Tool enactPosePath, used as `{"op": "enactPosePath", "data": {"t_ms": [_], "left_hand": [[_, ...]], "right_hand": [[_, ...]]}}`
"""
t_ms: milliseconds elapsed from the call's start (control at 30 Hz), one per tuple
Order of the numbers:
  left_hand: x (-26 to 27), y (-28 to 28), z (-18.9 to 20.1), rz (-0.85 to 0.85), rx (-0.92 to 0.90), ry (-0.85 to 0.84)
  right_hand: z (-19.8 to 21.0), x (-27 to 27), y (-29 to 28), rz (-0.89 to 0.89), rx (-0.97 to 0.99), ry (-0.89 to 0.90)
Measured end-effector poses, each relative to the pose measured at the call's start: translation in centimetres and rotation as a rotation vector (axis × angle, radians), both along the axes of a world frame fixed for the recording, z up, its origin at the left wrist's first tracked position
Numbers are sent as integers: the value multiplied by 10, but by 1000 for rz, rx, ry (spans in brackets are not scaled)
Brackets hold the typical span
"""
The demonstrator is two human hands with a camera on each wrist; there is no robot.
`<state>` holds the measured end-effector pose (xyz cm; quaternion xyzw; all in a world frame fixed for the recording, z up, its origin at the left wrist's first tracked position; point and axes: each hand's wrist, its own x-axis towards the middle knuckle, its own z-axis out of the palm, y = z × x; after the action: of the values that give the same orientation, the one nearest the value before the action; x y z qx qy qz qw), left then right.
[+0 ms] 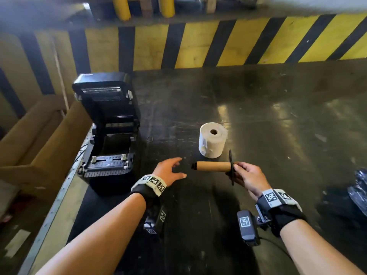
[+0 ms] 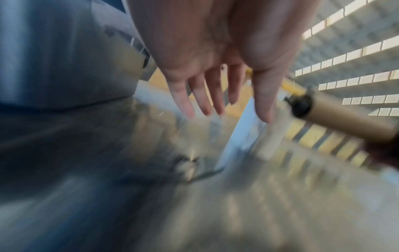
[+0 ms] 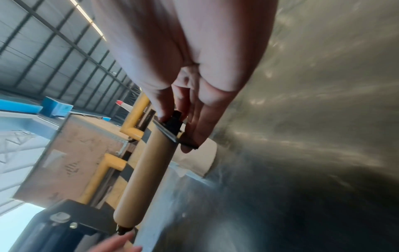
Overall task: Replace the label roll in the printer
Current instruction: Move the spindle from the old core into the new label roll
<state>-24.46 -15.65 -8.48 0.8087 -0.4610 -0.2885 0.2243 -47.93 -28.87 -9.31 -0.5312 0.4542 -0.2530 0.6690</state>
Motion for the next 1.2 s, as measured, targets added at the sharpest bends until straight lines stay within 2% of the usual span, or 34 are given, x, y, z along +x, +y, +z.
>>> {"op": "enactPosePath", "data": {"t_ms": [67, 133, 300, 433, 567, 700, 833, 967, 1200], "left_hand": [[-5, -10, 27, -33, -41, 131], [-11, -16, 48, -79, -70, 158], [-17, -12, 63, -78, -164, -119], [-10, -1, 54, -62, -144, -199], [3, 20, 37, -1, -118, -255], [4, 37, 18, 88, -49, -236], [-11, 40, -4, 21, 39, -195], [-24, 39, -21, 0, 115, -186], [-24, 42, -30, -12, 199, -174]], "right_hand": [[10, 8, -4, 33, -7, -14], [20, 16, -6, 73, -5, -34], [36, 28, -6, 169, -41, -68], [29, 22, -13, 168, -49, -48], [12, -3, -28, 89, -65, 28], [-14, -29, -44, 48, -76, 185], [-40, -36, -41, 167, -72, 385], [-46, -34, -25, 281, -232, 623], [-44, -25, -19, 281, -294, 729]]}}
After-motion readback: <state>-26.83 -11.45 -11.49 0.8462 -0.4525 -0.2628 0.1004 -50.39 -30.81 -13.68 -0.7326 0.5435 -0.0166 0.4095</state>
